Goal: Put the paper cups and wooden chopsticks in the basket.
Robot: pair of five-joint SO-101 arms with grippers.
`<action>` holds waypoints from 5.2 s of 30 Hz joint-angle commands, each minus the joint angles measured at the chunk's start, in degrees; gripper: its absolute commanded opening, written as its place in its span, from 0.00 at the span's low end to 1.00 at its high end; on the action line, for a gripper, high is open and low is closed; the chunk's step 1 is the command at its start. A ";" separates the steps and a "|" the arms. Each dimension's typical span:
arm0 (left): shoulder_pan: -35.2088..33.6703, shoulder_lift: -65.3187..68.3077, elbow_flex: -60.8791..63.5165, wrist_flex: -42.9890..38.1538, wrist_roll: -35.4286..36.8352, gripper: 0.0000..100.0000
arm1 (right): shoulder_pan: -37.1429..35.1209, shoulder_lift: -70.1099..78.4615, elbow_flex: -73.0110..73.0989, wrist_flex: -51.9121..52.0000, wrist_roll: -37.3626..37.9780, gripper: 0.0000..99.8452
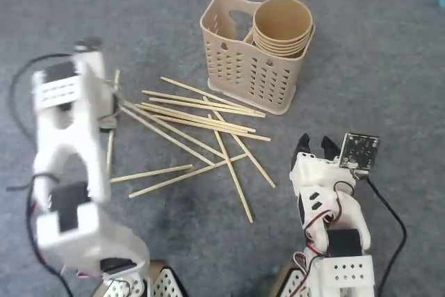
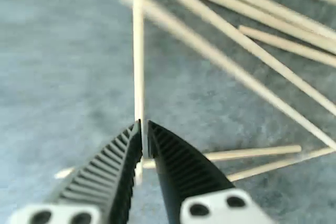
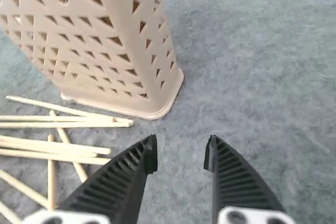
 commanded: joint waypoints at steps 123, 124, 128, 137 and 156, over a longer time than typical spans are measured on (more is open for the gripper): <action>25.23 -24.44 -6.90 -64.35 27.69 0.01 | 1.01 -1.54 0.88 -0.22 0.97 0.16; 25.85 -23.74 -6.90 -67.08 28.31 0.01 | 1.01 -1.54 0.88 -0.31 0.97 0.16; 27.87 -19.69 -6.90 -76.13 28.48 0.01 | 1.01 -1.54 0.88 -0.31 1.05 0.16; 29.71 -8.79 -6.73 -86.24 28.40 0.01 | 1.01 -1.54 0.88 -0.31 1.05 0.16; 28.22 -23.65 5.41 -60.13 13.80 0.25 | 1.01 -1.63 0.88 -0.40 1.14 0.16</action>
